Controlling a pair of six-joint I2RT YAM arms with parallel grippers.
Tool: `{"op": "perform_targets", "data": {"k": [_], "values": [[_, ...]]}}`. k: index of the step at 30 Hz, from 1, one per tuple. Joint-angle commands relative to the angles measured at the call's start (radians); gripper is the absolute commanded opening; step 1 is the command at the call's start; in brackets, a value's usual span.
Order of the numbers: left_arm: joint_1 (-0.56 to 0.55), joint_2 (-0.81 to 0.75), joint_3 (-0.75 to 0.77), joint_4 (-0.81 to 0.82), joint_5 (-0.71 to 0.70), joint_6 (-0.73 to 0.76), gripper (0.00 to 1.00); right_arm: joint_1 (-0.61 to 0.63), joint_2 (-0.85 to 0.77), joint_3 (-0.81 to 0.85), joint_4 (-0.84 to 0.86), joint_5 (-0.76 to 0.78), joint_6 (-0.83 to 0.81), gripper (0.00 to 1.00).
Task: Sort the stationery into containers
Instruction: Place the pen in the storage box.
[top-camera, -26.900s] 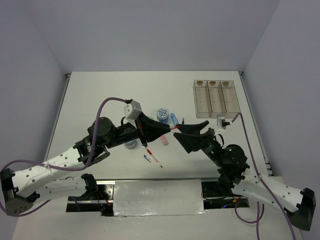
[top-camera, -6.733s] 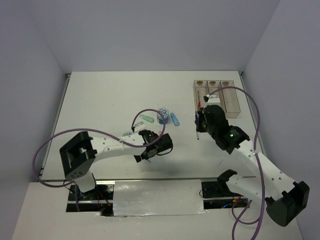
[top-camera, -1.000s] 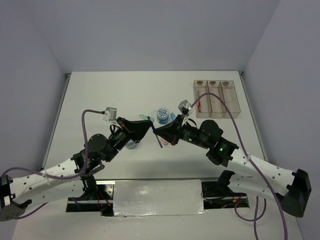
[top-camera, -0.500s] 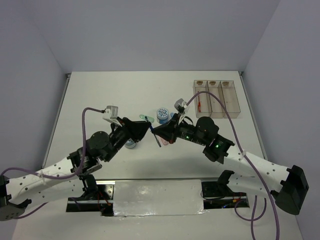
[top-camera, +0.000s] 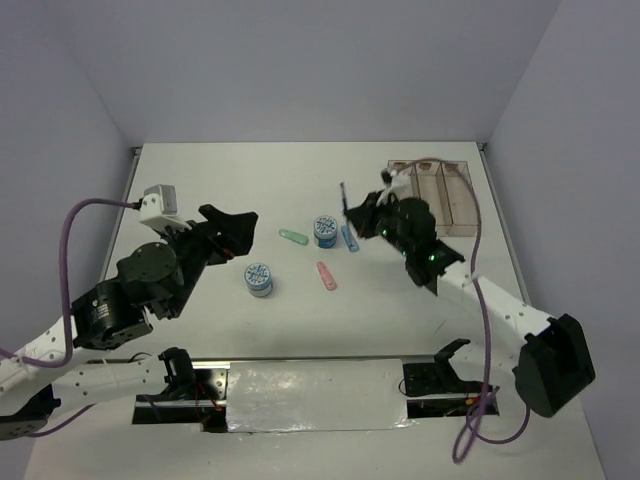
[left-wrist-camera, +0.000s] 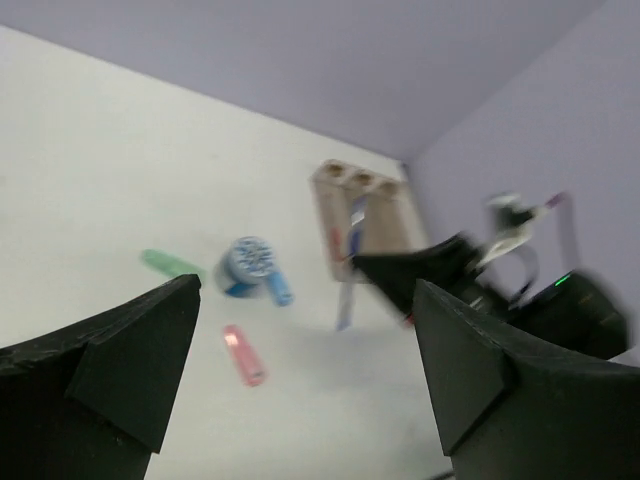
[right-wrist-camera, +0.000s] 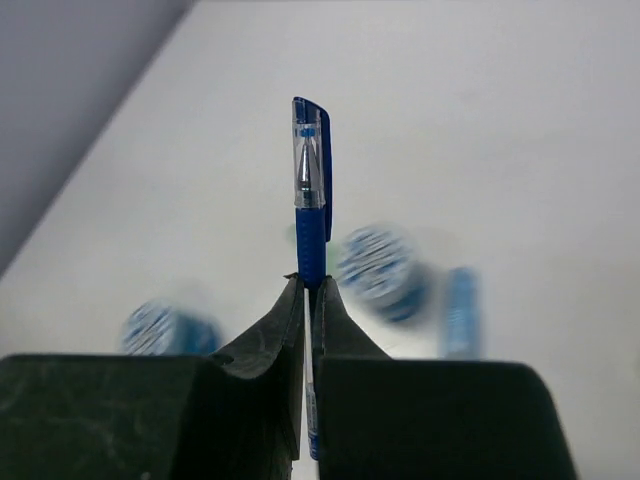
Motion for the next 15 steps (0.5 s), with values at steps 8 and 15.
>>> {"op": "perform_targets", "data": {"k": [8,15], "values": [[-0.014,0.000,-0.105,-0.417,-0.060,0.015,0.99,-0.410,0.441,0.656,-0.532,0.331,-0.249,0.00],[-0.020,-0.009,-0.139,-0.413,-0.020,0.011,0.99,-0.476,0.673,0.823,-0.525,0.307,-0.332,0.00]]}}
